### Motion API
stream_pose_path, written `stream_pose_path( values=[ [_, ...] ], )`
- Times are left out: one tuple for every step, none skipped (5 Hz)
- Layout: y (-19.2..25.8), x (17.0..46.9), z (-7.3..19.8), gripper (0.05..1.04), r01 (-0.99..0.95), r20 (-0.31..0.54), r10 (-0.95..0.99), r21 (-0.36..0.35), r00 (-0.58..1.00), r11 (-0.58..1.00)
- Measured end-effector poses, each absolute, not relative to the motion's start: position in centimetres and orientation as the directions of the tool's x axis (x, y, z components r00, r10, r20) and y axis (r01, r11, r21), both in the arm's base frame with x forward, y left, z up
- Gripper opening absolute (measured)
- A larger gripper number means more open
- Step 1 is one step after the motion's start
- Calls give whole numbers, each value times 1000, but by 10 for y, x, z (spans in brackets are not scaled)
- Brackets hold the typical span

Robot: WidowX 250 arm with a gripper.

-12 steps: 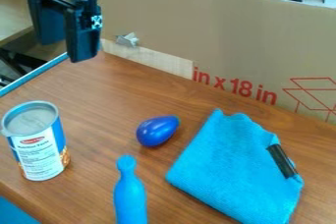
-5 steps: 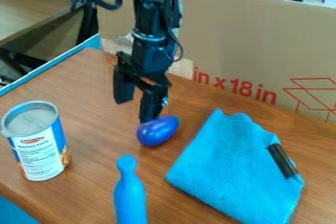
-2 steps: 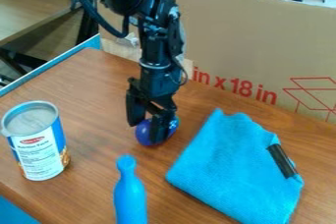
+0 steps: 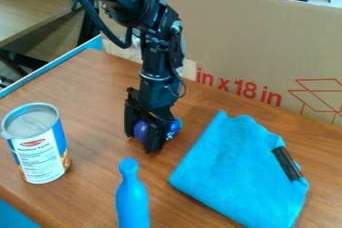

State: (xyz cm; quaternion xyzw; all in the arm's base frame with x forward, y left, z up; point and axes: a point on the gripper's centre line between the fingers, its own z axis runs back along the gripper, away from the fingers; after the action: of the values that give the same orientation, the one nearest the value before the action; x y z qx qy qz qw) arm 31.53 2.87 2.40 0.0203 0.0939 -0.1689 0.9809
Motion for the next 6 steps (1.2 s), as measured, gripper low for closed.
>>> stream_pose_path(
  values=[
    [36, 307, 33, 849, 317, -167, -318, -37, 933, 948],
    [47, 304, 87, 849, 255, -26, -256, -49, 966, 966],
    [76, 297, 119, 849, 152, 35, -149, -107, 988, 983],
    [113, 293, 128, 849, 39, 28, -38, -4, 999, 999],
    [158, 288, 119, 849, -101, -23, 102, 60, 995, 993],
    [200, 272, 119, 849, -189, -40, 190, 29, 981, 982]
  ],
)
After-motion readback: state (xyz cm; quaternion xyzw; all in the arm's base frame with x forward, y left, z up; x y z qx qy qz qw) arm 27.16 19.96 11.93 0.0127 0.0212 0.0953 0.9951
